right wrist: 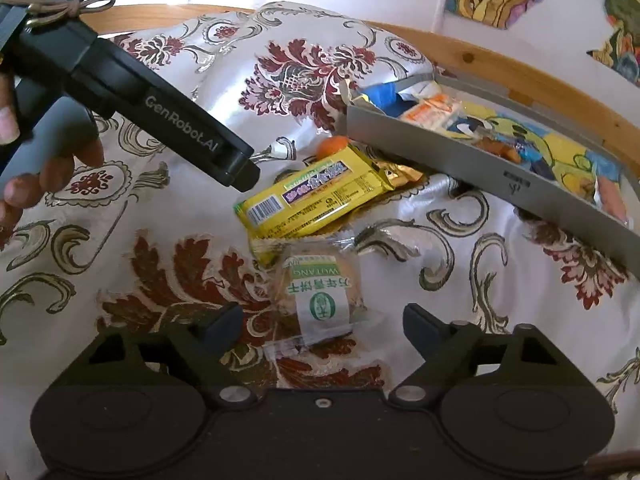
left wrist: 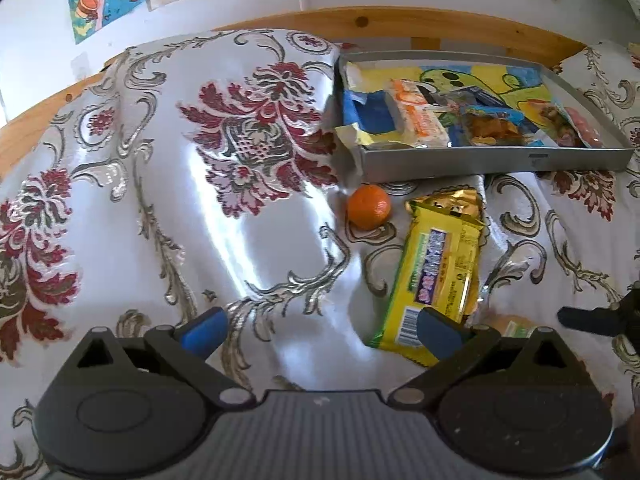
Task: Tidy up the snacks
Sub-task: 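Move the right tool over the wrapped bread roll while the left tool approaches the yellow wafer bar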
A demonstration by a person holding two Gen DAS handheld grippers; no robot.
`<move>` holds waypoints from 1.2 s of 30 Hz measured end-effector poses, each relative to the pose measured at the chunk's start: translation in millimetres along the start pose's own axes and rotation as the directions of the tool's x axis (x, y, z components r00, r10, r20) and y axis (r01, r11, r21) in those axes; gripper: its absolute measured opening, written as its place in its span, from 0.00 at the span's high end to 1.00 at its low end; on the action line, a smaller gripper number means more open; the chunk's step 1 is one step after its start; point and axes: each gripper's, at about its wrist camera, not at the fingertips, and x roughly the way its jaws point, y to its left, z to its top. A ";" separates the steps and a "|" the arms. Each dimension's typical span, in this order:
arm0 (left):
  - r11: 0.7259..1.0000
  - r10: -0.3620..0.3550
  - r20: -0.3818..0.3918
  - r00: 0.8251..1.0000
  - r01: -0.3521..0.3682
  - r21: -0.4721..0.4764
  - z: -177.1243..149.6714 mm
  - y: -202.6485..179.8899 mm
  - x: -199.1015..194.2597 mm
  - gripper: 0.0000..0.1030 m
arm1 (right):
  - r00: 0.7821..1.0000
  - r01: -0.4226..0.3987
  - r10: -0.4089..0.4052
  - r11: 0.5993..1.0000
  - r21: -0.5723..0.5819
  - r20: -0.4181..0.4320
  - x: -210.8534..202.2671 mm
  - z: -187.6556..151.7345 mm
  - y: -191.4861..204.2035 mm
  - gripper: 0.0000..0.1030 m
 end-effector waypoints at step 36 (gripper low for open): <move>0.990 -0.069 0.016 0.998 0.066 0.124 9.0 -49.3 33.3 0.00 | 1.000 0.014 -0.013 0.994 0.105 -0.012 -8.0 5.2 -30.7 0.40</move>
